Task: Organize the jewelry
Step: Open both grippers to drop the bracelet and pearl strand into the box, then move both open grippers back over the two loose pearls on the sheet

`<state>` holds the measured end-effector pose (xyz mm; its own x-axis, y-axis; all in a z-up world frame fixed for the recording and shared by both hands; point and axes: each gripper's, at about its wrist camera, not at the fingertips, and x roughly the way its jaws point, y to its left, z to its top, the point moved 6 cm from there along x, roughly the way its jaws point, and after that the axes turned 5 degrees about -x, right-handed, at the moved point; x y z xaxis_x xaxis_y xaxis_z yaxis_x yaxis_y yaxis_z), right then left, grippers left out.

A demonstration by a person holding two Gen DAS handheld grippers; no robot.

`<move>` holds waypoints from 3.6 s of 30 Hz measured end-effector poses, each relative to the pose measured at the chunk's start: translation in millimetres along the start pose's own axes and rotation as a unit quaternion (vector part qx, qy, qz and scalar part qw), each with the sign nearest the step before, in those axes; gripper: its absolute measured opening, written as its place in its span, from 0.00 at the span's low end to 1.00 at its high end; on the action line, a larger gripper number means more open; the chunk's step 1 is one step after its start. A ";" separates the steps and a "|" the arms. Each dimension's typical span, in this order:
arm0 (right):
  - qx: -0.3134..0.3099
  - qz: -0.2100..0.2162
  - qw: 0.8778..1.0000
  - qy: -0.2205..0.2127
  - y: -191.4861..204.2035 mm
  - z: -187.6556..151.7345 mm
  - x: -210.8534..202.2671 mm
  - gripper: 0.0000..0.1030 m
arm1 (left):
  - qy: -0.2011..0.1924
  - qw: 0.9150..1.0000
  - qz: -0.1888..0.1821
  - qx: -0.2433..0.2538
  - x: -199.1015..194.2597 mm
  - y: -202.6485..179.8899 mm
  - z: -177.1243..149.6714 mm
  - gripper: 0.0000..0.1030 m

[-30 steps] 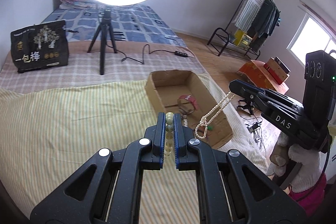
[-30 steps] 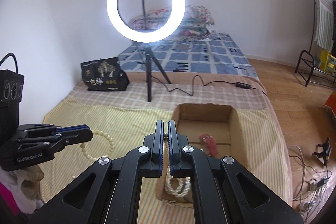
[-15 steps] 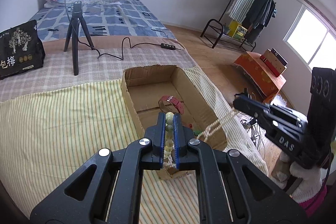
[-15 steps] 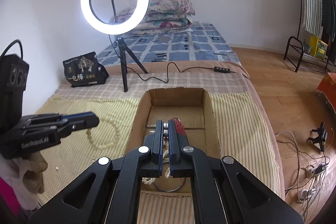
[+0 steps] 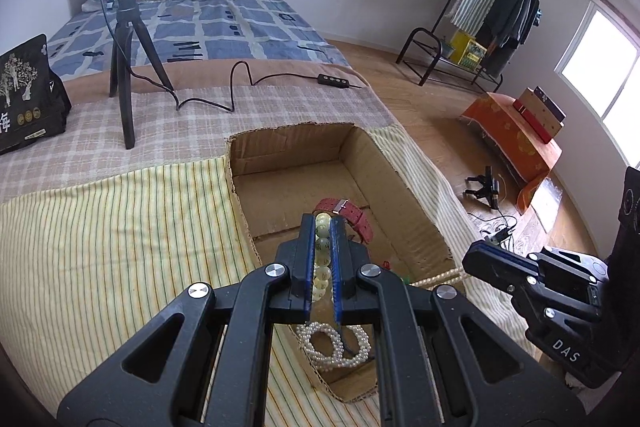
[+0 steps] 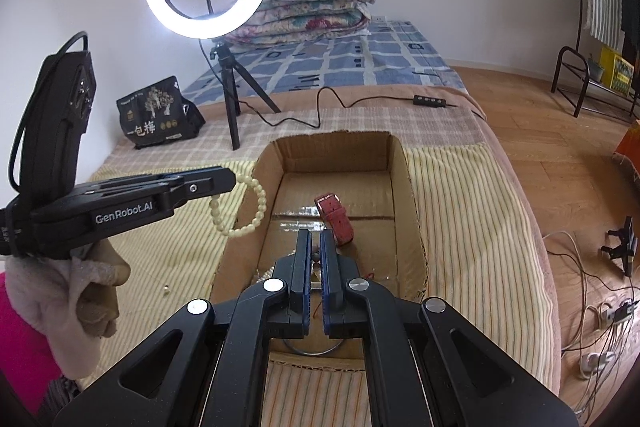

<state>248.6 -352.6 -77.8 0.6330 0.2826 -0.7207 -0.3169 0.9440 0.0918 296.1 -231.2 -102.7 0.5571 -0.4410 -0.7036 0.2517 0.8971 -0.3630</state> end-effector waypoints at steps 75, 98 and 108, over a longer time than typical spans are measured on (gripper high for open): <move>-0.066 -0.076 0.995 0.000 81.2 1.8 -1.1 0.76 | -0.093 0.988 0.101 0.073 -157.7 75.6 -23.0 0.57; -0.085 0.035 0.995 0.037 157.0 9.5 48.3 0.76 | -0.067 0.990 0.122 0.027 -196.8 175.5 -62.5 0.57; -0.090 0.089 0.988 0.086 177.9 -21.1 71.4 0.58 | -0.014 0.996 0.091 -0.013 -192.7 209.0 -111.8 0.57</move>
<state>222.4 -168.0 -127.5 0.4322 0.3936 -0.8114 -0.5424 0.8322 0.1148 152.9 38.6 -111.2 0.6132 -0.2702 -0.7423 0.1238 0.9610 -0.2475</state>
